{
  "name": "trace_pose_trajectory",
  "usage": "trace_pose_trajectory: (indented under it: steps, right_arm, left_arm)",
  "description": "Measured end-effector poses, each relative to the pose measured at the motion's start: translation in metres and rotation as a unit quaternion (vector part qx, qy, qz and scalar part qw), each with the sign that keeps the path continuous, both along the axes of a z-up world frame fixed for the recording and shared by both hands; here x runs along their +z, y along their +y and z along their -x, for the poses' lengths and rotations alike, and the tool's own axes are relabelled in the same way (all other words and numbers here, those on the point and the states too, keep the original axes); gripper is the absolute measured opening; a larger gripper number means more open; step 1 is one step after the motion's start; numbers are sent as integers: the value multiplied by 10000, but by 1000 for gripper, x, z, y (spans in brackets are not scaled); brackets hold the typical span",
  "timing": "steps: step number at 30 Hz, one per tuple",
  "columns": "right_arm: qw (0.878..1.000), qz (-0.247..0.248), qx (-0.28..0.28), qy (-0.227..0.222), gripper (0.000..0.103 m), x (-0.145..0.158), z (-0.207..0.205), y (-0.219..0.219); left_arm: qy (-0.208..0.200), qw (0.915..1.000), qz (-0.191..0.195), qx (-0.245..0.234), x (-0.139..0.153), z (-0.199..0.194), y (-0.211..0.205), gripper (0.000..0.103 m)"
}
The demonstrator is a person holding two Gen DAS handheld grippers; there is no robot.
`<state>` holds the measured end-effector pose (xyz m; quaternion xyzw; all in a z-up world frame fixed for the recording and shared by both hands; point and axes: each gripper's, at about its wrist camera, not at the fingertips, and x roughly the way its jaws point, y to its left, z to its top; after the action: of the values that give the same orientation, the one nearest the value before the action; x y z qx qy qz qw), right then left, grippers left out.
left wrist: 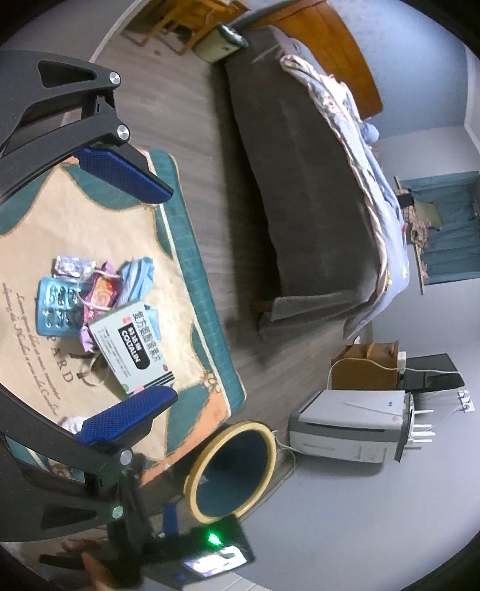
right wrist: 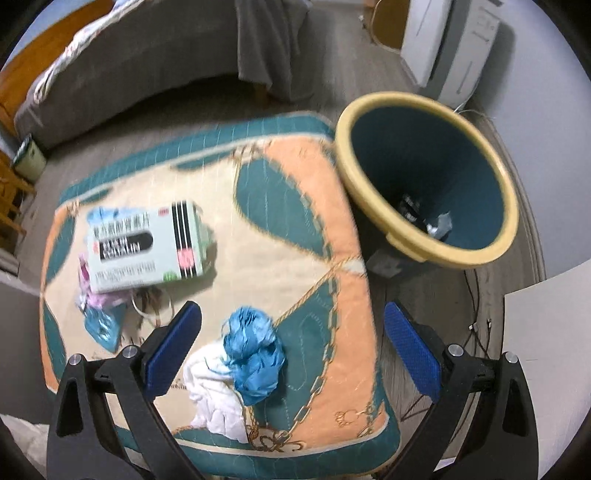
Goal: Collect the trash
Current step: 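Grasp the blue glove with the right gripper while the left grasps the COLTALIN box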
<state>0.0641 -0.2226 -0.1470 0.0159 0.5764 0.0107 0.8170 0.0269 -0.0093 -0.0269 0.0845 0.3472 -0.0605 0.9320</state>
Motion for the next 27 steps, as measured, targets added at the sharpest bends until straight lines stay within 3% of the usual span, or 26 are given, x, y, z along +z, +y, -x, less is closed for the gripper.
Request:
trace_pose_trajectory:
  steps: [7,18,23,27]
  right_arm:
    - [9993,-62,77,370,92,-25,-1,8]
    - [9944,-332,519,859,41,-48,-1,31]
    - [9940,-520,565,781,38,-44,-4,30]
    - [9958,-629,442,488,38,-28,-11,18]
  left_arm:
    - [171,9995,169,219,-6,-9,16,98]
    - [670,9953,189,679,-33,-33,37,98]
    - [838,9936,323,681,-42,-39,36,98]
    - [1012,9941,9,393,-58,-45,17,98]
